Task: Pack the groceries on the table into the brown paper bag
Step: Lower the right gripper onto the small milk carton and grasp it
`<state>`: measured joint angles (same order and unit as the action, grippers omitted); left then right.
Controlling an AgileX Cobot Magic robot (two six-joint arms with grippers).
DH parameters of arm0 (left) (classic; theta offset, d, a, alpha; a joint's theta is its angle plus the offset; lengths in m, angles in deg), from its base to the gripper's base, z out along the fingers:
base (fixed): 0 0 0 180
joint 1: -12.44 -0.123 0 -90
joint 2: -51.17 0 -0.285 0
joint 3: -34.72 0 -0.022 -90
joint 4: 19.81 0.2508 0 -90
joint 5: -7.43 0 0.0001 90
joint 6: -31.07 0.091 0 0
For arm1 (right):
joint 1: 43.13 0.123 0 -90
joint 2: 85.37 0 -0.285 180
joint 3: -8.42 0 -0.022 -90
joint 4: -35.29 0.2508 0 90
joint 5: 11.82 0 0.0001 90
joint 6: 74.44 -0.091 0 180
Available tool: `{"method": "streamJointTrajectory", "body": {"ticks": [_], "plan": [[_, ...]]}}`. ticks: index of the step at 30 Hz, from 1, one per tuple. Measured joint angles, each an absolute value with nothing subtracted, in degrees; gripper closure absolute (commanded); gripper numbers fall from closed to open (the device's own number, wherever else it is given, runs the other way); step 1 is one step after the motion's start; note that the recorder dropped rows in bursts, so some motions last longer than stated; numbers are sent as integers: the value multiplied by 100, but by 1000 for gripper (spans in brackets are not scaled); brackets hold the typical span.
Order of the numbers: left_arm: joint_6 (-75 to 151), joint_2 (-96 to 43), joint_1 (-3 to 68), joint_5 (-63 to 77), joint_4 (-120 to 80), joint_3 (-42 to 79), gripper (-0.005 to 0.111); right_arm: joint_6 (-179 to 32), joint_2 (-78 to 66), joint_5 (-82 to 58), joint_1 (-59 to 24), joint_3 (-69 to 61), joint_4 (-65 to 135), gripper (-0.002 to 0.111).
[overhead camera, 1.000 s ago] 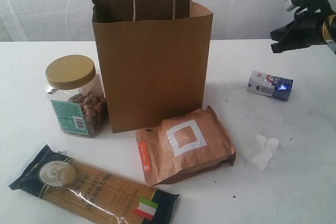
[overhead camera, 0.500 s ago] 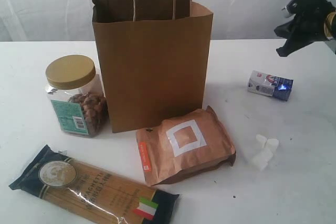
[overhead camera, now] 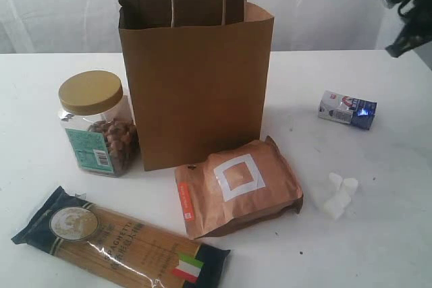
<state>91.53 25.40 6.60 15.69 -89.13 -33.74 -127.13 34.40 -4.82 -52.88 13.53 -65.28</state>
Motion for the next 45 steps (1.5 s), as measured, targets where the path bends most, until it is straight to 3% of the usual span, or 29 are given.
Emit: {"method": "streamJointTrajectory", "body": {"ticks": [5,11,17,18,23,26,33,37,40,41,43,45], "plan": [[9153,2540,660,1569,-8913,-3374,107,-12114,2836,-2681,-4858,536,-6510,108],[9153,2540,660,1569,-8913,-3374,107,-11179,2136,-1947,-4546,-53,-5627,108],[9153,2540,660,1569,-8913,-3374,107,-6501,2020,-2439,-4458,-273,-1814,108],[9153,2540,660,1569,-8913,-3374,107,-5126,2020,-2706,-4450,-205,-322,108],[9153,2540,660,1569,-8913,-3374,107,-2647,2282,-3829,-4462,900,2526,108],[9153,2540,660,1569,-8913,-3374,107,-1315,3056,-5605,-4660,2379,4755,108],[9153,2540,660,1569,-8913,-3374,107,-1386,4366,-7056,-4774,3454,5334,107],[9153,2540,660,1569,-8913,-3374,107,-1143,4475,-7142,-4774,3466,5334,81],[9153,2540,660,1569,-8913,-3374,107,-985,4498,-7434,-4774,3474,5344,55],[9153,2540,660,1569,-8913,-3374,107,-933,4511,-7472,-4774,3474,5359,39],[9153,2540,660,1569,-8913,-3374,107,-870,4622,-7468,-4774,3474,5434,28],[9153,2540,660,1569,-8913,-3374,107,-847,4686,-7406,-4774,3474,5434,25]]}}
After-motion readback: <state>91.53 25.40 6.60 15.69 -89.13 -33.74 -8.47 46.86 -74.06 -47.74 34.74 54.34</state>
